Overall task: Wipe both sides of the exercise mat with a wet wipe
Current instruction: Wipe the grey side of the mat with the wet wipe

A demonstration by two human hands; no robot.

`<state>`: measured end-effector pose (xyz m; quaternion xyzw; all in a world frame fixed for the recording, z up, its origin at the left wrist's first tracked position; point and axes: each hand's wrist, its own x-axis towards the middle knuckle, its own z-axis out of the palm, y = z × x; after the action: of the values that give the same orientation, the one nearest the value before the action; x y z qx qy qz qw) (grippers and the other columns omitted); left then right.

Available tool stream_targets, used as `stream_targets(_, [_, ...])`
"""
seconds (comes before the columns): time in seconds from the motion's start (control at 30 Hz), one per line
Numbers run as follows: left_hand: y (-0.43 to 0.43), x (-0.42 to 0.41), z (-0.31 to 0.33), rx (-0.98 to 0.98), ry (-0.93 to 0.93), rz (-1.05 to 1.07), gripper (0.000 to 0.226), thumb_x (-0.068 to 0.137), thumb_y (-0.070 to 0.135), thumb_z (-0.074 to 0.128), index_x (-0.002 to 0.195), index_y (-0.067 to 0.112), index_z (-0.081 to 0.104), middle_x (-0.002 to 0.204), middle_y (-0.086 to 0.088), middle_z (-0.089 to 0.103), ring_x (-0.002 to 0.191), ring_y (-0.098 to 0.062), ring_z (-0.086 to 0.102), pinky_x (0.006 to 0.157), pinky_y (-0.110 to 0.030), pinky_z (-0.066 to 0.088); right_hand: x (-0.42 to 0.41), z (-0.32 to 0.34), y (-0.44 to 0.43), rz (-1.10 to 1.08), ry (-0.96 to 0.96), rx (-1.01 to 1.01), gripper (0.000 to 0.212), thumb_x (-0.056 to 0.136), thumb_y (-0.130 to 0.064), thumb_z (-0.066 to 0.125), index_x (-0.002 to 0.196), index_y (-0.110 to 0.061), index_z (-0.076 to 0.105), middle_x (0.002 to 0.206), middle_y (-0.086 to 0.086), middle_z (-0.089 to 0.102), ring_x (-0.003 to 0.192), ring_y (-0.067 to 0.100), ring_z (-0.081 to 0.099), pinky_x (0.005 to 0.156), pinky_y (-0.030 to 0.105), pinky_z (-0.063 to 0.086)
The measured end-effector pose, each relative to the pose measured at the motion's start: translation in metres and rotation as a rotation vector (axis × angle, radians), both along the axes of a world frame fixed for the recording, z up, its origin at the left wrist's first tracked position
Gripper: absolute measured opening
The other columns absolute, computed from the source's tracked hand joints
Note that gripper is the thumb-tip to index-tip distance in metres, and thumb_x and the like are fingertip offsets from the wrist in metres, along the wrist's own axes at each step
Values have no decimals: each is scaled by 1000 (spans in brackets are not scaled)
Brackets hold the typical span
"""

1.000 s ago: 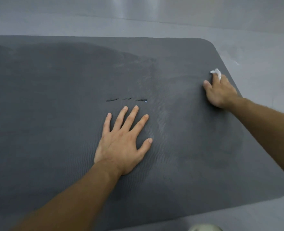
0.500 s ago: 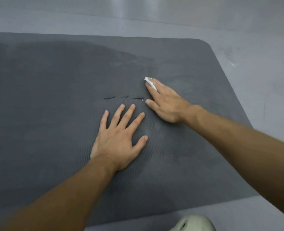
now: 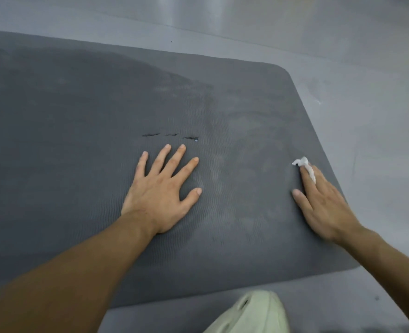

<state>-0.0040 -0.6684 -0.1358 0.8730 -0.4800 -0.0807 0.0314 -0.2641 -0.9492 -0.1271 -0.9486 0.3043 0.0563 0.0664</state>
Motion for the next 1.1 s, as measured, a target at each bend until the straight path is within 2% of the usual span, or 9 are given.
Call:
stream_targets(0.07, [0, 0, 0, -3, 0, 0, 72, 94, 72, 0, 160, 44, -6, 170, 9, -14, 156, -19, -17, 124, -57, -4, 37, -11, -2, -69, -73, 17, 84, 95, -66, 12, 163, -17, 4, 171, 0, 5, 157, 18, 5, 127, 35, 8])
stream_targets(0.2, [0, 0, 0, 3, -8, -5, 72, 95, 72, 0, 160, 44, -7, 170, 9, -16, 156, -18, -18, 124, -57, -5, 108, -18, 13, -66, -104, 37, 86, 96, -64, 16, 162, -10, 6, 170, 5, 5, 157, 23, 3, 126, 34, 3])
stream_targets(0.33, [-1, 0, -1, -6, -12, -2, 72, 94, 72, 1, 160, 44, -6, 170, 9, -15, 156, -18, -17, 124, -56, -5, 144, -9, 53, 189, -95, 93, 80, 99, -59, 17, 163, -13, 2, 171, 1, 0, 157, 17, -3, 127, 38, 6])
stream_targets(0.47, [0, 0, -2, -8, -24, -1, 72, 94, 71, 1, 160, 43, -7, 170, 8, -15, 156, -17, -17, 125, -56, -4, 109, 7, 105, 493, -40, 123, 72, 106, -50, 26, 163, -16, -1, 171, -4, -6, 156, 10, -10, 127, 36, 7])
stream_targets(0.6, [0, 0, -2, -11, -20, -2, 72, 94, 72, 1, 160, 44, -6, 170, 8, -14, 156, -18, -16, 125, -56, -4, 33, 19, 114, 656, 40, 116, 73, 107, -41, 41, 163, -15, 2, 171, -5, -4, 157, 13, -3, 126, 32, 7])
stream_targets(0.7, [0, 1, -3, -14, -19, -9, 71, 95, 72, 2, 160, 44, -4, 171, 8, -12, 157, -19, -14, 124, -57, -4, -22, 24, 96, 634, 98, 81, 72, 105, -41, 43, 163, -13, 10, 171, -2, 6, 157, 16, 9, 123, 35, 15])
stream_targets(0.8, [1, 1, -3, -23, -14, -8, 71, 95, 72, 3, 161, 44, -1, 171, 8, -9, 157, -19, -11, 125, -57, -3, -60, 30, 68, 425, 91, 96, 69, 104, -42, 36, 163, -16, 10, 170, -5, 10, 156, 16, 13, 118, 39, 22])
stream_targets(0.93, [1, 1, -2, -23, -18, -3, 71, 95, 72, 2, 160, 44, -2, 171, 8, -9, 157, -19, -12, 125, -57, -4, -59, 28, 69, 392, 56, 119, 69, 105, -47, 32, 163, -17, 8, 170, -7, 7, 157, 18, 11, 120, 37, 17])
stream_targets(1.1, [0, 1, -1, -14, -20, 1, 71, 95, 72, 3, 160, 44, -3, 171, 9, -10, 157, -18, -13, 125, -56, -4, 8, 19, 113, 832, 112, 11, 71, 105, -45, 43, 162, -13, 15, 171, -1, 1, 157, 19, 2, 123, 37, 15])
